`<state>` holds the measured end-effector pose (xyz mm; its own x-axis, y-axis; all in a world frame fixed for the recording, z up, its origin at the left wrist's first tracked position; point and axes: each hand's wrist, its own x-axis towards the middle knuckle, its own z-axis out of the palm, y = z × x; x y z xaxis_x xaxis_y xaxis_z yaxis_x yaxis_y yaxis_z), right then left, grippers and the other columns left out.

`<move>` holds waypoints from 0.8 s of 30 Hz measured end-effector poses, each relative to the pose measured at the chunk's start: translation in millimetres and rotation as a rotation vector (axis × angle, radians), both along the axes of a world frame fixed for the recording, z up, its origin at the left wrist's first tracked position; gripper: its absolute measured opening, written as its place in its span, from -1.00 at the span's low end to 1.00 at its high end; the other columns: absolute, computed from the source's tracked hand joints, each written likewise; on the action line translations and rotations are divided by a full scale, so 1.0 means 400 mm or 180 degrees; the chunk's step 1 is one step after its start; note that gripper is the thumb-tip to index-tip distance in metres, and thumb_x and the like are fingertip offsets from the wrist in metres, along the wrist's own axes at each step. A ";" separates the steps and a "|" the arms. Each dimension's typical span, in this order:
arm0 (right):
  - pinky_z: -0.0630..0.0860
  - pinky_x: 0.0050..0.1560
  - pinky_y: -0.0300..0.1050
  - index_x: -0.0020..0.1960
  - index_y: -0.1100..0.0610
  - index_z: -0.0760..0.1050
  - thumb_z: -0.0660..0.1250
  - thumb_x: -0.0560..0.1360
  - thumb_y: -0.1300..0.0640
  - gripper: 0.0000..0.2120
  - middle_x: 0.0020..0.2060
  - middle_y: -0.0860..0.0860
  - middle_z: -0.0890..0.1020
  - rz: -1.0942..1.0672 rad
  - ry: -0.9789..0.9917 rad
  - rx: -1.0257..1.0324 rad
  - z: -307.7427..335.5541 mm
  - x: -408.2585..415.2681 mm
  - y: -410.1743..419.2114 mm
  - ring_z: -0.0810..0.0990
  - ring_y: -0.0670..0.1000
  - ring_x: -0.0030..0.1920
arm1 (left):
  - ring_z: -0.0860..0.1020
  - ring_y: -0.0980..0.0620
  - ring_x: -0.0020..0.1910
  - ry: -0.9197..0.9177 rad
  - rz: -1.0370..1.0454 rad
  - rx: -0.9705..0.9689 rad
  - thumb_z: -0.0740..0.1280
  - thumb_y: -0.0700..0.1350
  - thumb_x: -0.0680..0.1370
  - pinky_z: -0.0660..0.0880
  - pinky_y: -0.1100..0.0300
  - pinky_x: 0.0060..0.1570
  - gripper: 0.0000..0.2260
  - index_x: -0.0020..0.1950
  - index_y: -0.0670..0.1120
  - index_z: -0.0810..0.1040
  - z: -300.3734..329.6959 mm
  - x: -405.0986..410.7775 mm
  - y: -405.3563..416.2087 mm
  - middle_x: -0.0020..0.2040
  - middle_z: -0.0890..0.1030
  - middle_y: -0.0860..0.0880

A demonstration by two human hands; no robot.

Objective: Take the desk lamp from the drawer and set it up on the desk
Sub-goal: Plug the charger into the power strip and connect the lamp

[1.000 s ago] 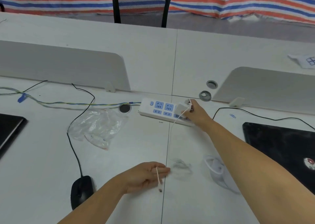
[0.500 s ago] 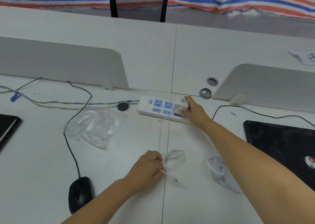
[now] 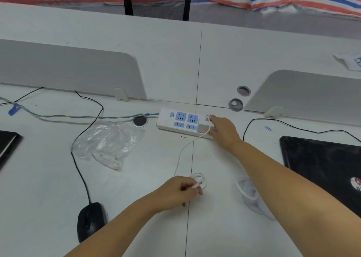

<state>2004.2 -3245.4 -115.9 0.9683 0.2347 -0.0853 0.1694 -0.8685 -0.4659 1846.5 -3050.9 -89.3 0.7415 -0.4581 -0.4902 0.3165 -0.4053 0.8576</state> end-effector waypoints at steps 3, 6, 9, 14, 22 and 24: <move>0.31 0.26 0.11 0.26 0.08 0.40 0.27 0.54 0.09 -0.70 0.00 0.08 0.60 0.0014 0.0081 -0.0106 -0.017 -0.003 0.001 0.50 0.16 0.06 | 0.35 0.13 -0.35 0.0329 0.0203 -0.0281 0.14 -0.08 0.63 0.40 0.28 -0.21 -0.72 -0.05 0.02 0.65 0.013 0.010 0.002 -0.31 0.37 0.03; 0.34 0.24 0.10 0.27 0.10 0.38 0.26 0.54 0.11 -0.69 0.05 0.11 0.59 -0.0025 0.0249 -0.0104 -0.011 0.004 0.007 0.50 0.17 0.07 | 0.32 0.15 -0.37 0.0524 0.0373 -0.0556 0.08 -0.06 0.66 0.39 0.28 -0.19 -0.67 0.02 -0.08 0.64 0.031 0.013 0.000 -0.34 0.32 0.06; 0.41 0.05 -0.01 0.35 0.10 0.32 0.28 0.53 0.15 -0.59 0.13 0.20 0.58 -0.0009 0.0585 0.0099 0.017 -0.012 0.008 0.51 0.17 0.03 | 0.35 0.11 -0.33 0.0329 0.0392 -0.0621 0.16 -0.06 0.64 0.41 0.30 -0.18 -0.73 -0.03 -0.06 0.64 0.051 0.009 -0.009 -0.33 0.51 0.15; 0.29 0.22 -0.17 0.51 0.02 0.12 0.19 0.59 0.19 -0.47 0.39 0.06 0.42 -0.0657 0.0581 0.1049 0.083 -0.144 -0.093 0.42 0.10 0.33 | 0.39 0.11 -0.37 0.0193 0.0432 -0.0763 0.21 -0.11 0.62 0.39 0.30 -0.24 -0.76 -0.11 -0.05 0.65 0.068 0.003 -0.039 -0.38 0.43 0.06; 0.17 0.44 -0.05 0.54 -0.07 0.00 0.30 0.51 0.09 -0.29 0.51 0.02 0.17 -0.0697 0.1943 0.0477 0.082 -0.402 -0.337 0.13 0.04 0.51 | 0.37 0.06 -0.42 0.0370 0.0318 -0.0741 0.16 -0.13 0.64 0.34 0.23 -0.29 -0.72 -0.14 -0.08 0.63 0.060 -0.015 -0.133 -0.42 0.45 0.03; 0.08 0.51 0.02 0.55 -0.07 -0.11 0.39 0.42 -0.10 -0.10 0.56 -0.02 0.00 -0.0527 0.1921 -0.0042 0.044 -0.455 -0.346 -0.03 0.02 0.55 | 0.36 0.07 -0.44 0.0399 0.0339 -0.0639 0.14 -0.14 0.64 0.31 0.22 -0.32 -0.70 -0.17 -0.08 0.60 0.052 -0.019 -0.157 -0.44 0.44 0.05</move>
